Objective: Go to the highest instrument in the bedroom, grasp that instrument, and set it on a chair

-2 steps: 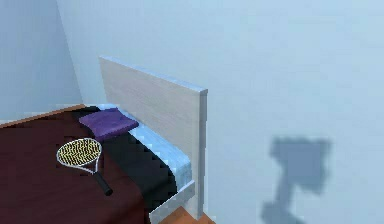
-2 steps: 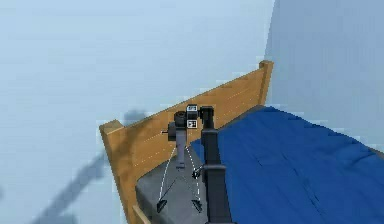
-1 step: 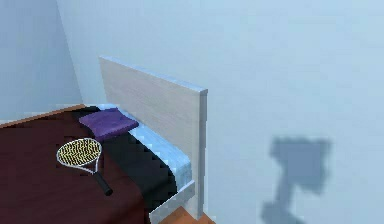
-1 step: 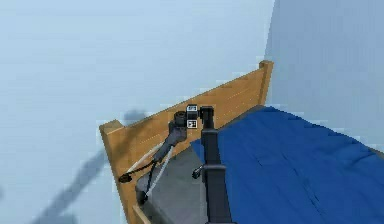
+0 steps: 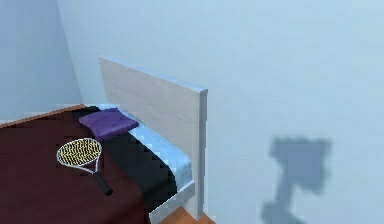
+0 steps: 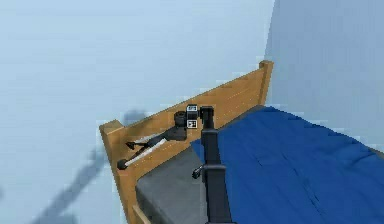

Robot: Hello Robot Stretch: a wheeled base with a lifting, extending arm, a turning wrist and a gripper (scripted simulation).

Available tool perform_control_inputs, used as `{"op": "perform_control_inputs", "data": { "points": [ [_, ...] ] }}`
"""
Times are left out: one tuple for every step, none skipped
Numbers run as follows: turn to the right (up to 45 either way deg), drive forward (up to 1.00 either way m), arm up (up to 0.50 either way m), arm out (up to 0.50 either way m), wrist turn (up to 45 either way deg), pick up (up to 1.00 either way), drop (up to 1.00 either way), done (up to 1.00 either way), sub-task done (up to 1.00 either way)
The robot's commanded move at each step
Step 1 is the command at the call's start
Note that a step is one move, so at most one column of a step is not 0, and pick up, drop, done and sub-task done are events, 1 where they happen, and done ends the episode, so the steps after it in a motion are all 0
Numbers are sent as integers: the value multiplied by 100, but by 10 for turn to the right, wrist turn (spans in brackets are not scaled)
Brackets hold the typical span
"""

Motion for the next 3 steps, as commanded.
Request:
{"op": "perform_control_inputs", "data": {
  "points": [
    [0, 0, 0, 0, 450, 0, 0, 0, 0],
    [0, 0, 0, 0, 450, 0, 0, 0, 0],
    [0, 0, 0, 0, 150, 0, 0, 0, 0]
  ]
}}
